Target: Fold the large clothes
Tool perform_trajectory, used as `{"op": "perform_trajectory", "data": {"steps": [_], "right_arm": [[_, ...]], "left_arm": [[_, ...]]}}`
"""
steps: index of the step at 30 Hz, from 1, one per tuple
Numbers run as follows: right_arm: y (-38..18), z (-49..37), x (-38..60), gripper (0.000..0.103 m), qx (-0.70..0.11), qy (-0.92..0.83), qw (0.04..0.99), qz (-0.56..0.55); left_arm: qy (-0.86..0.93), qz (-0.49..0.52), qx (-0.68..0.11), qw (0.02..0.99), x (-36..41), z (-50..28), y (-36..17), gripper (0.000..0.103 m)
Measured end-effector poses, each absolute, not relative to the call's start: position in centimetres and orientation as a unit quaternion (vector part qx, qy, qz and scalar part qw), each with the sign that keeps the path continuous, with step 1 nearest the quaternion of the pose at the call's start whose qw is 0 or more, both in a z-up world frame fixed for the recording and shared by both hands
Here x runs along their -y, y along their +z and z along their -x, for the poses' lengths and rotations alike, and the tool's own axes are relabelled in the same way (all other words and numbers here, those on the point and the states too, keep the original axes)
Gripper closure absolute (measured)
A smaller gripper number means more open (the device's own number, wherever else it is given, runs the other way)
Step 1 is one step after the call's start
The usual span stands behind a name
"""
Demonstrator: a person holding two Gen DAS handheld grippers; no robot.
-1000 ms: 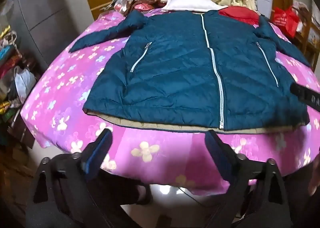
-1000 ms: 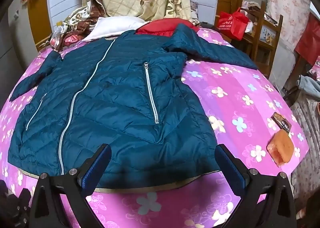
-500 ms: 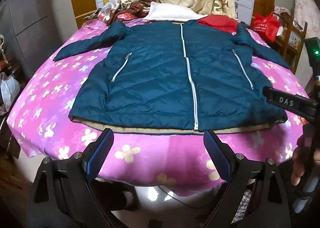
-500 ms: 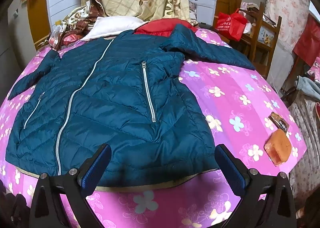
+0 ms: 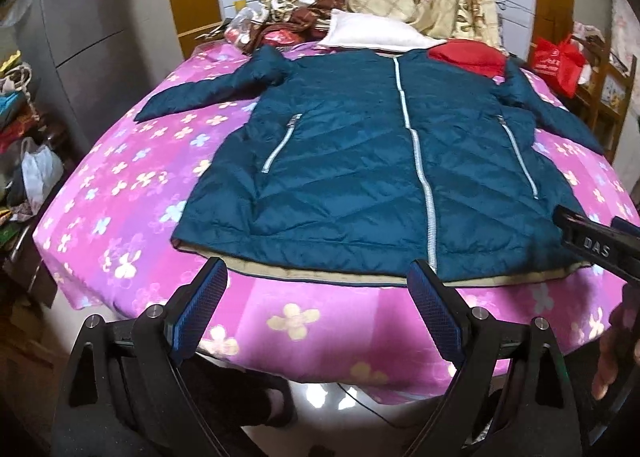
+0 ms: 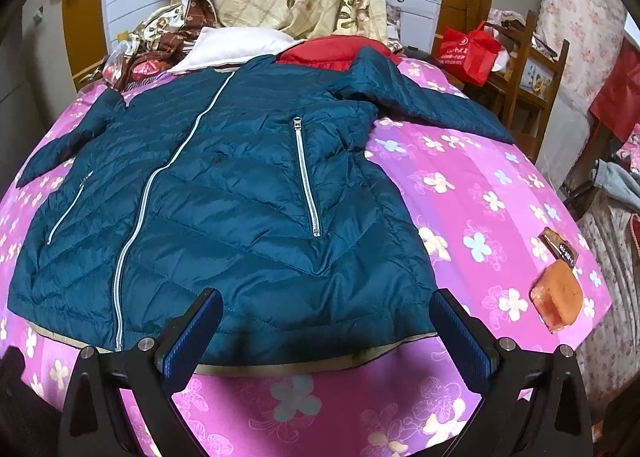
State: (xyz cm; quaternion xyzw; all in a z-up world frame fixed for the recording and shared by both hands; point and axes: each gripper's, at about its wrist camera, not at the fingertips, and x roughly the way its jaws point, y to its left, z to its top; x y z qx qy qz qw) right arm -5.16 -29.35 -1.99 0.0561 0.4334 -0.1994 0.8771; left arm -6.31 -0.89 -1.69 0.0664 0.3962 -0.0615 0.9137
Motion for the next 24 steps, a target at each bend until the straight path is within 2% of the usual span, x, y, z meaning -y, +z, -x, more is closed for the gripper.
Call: {"op": "perform_trajectory", "data": {"steps": [24], "right_arm": [[-3.7, 4.7, 29.7, 0.001, -0.450, -0.191, 0.870, -0.065]], "left_arm": [[-0.053, -0.088, -0.436, 0.894, 1.6, 4.6, -3.8, 0.011]]}}
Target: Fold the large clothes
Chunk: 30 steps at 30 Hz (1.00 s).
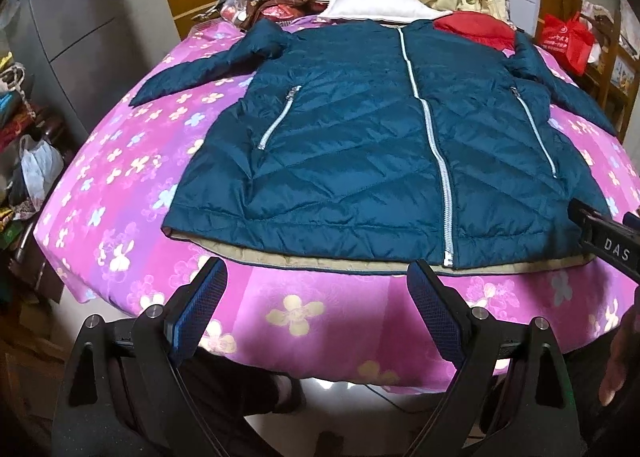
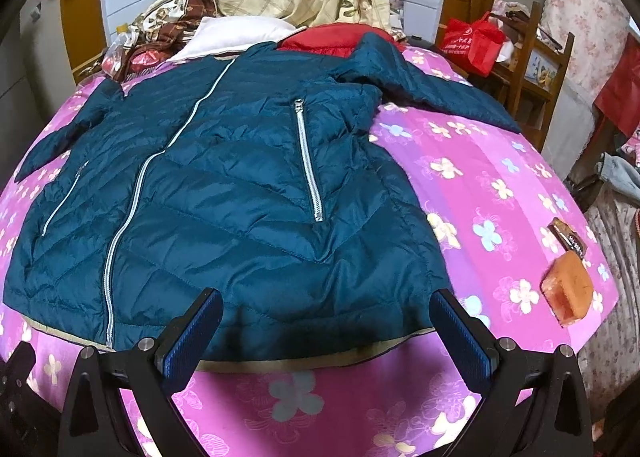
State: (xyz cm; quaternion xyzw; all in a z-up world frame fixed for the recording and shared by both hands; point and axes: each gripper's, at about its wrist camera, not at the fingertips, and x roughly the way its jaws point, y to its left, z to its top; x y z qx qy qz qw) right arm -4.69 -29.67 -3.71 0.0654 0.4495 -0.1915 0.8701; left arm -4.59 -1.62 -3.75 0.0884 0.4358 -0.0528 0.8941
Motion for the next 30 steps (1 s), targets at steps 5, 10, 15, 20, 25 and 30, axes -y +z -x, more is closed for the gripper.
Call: {"op": "perform_trajectory", "data": {"steps": [5, 10, 15, 20, 25, 30], "right_arm": [[-4.3, 4.3, 28.9, 0.001, -0.459, -0.183, 0.868, -0.058], [-4.5, 4.0, 28.5, 0.001, -0.461, -0.181, 0.867, -0.051], [-4.8, 3.7, 28.2, 0.001, -0.467, -0.179, 0.865, -0.051], [-5.0, 3.6, 27.9, 0.001, -0.470, -0.175, 0.864, -0.048], [-5.4, 3.5, 27.7, 0.001, -0.475, -0.169, 0.862, -0.050], [-5.6, 3.7, 27.0, 0.001, -0.477, -0.164, 0.862, -0.046]], "left_arm": [[-0.055, -0.090, -0.440, 0.892, 1.5, 4.1, -4.0, 0.011], [-0.056, -0.090, -0.446, 0.889, 1.2, 3.6, -4.4, 0.011], [-0.054, -0.085, -0.453, 0.886, 0.9, 3.1, -4.7, 0.011], [-0.053, -0.083, -0.460, 0.883, 0.8, 2.8, -5.1, 0.011], [-0.052, -0.082, -0.464, 0.880, 0.7, 2.6, -5.4, 0.011], [-0.048, -0.079, -0.466, 0.880, 0.5, 2.4, -5.6, 0.011]]}}
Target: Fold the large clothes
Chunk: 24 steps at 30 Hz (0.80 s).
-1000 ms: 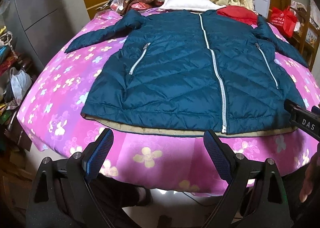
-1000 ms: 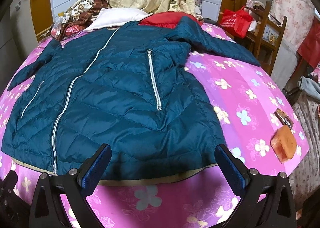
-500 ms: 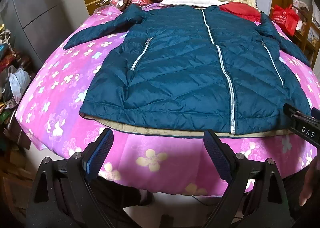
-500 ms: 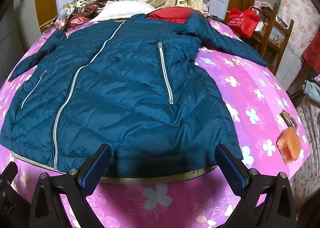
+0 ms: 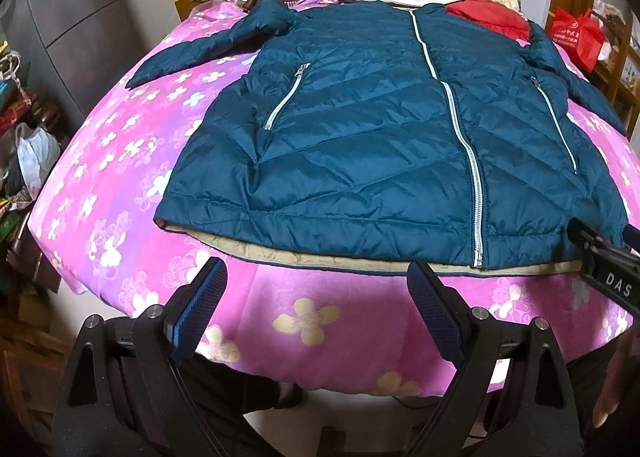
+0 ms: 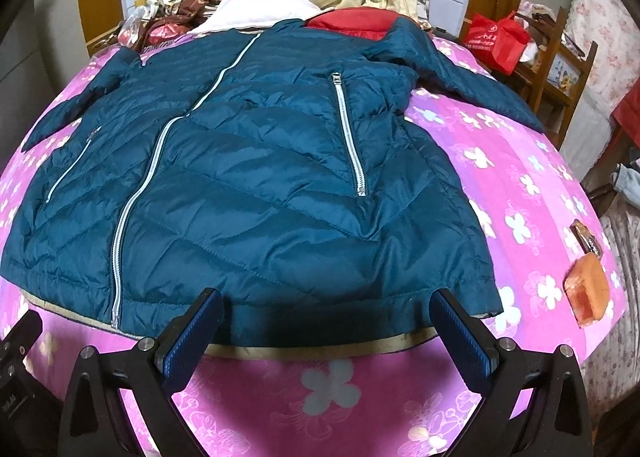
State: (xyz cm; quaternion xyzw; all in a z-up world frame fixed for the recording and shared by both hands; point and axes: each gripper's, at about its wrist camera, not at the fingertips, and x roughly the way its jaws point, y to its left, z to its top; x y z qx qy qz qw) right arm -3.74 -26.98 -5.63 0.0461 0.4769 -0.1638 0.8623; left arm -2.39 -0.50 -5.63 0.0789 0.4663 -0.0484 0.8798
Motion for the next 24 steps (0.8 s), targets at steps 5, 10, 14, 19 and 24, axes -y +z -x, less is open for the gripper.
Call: {"op": "perform_trajectory", "data": {"steps": [5, 10, 14, 19, 24], "right_arm": [[-6.1, 3.9, 26.2, 0.001, -0.482, -0.155, 0.862, -0.041], [-5.9, 4.0, 25.9, 0.001, -0.480, -0.152, 0.863, -0.038], [-5.4, 4.3, 26.4, 0.001, -0.470, -0.159, 0.867, -0.042], [-4.5, 4.6, 29.7, 0.001, -0.450, -0.189, 0.870, -0.074], [-4.2, 4.8, 35.0, 0.001, -0.453, -0.221, 0.859, -0.091]], "left_arm": [[-0.045, -0.076, -0.467, 0.880, 0.2, 2.3, -5.8, 0.011], [-0.040, -0.072, -0.469, 0.879, -0.2, 2.1, -5.9, 0.011], [-0.036, -0.071, -0.468, 0.880, -0.8, 1.7, -5.9, 0.011], [-0.010, -0.040, -0.465, 0.884, -3.9, -0.1, -5.3, 0.011], [0.015, 0.023, -0.469, 0.883, -9.3, -3.1, -5.1, 0.011]]}}
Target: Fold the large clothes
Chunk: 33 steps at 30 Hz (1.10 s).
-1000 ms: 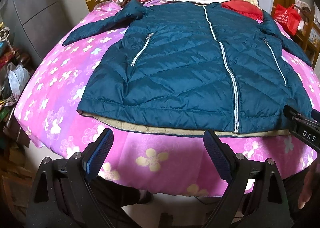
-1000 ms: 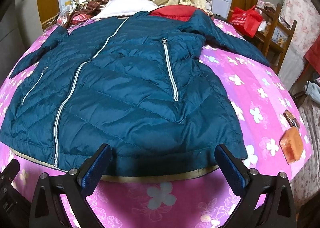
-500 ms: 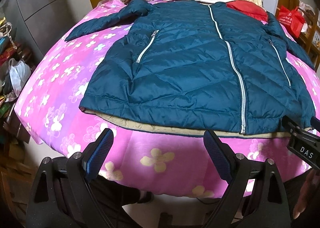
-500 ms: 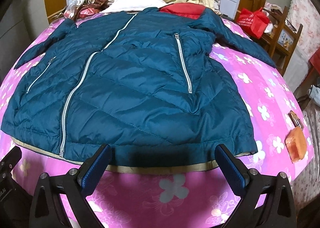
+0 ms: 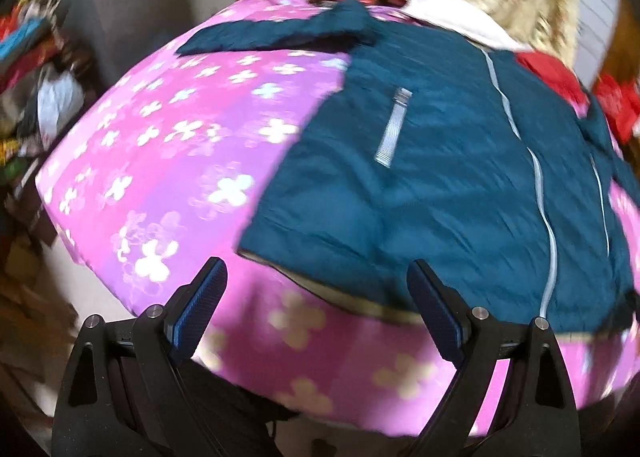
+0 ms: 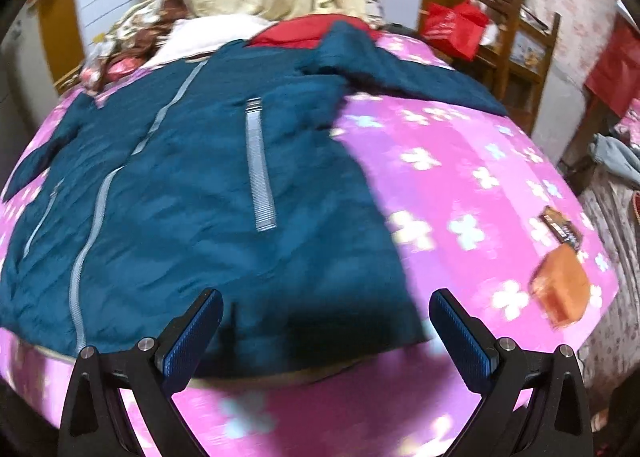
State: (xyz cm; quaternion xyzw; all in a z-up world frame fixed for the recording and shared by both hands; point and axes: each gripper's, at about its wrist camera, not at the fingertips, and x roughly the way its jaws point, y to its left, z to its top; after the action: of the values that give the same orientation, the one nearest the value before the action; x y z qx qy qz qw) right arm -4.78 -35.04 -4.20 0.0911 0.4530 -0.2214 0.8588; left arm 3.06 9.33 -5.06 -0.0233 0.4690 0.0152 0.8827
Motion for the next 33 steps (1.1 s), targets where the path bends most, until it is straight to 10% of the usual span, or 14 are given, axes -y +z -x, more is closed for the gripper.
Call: {"op": "perform_trajectory", "data": {"steps": [13, 17, 24, 33], "right_arm": [[-7.2, 2.9, 43.4, 0.008, -0.472, -0.117, 0.846, -0.219], [-8.8, 2.1, 42.3, 0.026, -0.481, -0.104, 0.836, -0.243], [-8.6, 1.4, 40.1, 0.073, -0.491, -0.109, 0.840, -0.205], [-7.9, 6.7, 38.8, 0.083, -0.484, -0.108, 0.845, -0.199]], "left_arm": [[-0.094, 0.043, -0.502, 0.859, -13.2, -11.5, -7.7, 0.011], [-0.124, 0.077, -0.519, 0.842, -12.6, -12.4, -8.6, 0.011], [-0.106, 0.068, -0.535, 0.835, -10.1, -11.5, -8.8, 0.072], [-0.080, 0.032, -0.514, 0.854, -9.1, -6.5, -7.1, 0.085]]}}
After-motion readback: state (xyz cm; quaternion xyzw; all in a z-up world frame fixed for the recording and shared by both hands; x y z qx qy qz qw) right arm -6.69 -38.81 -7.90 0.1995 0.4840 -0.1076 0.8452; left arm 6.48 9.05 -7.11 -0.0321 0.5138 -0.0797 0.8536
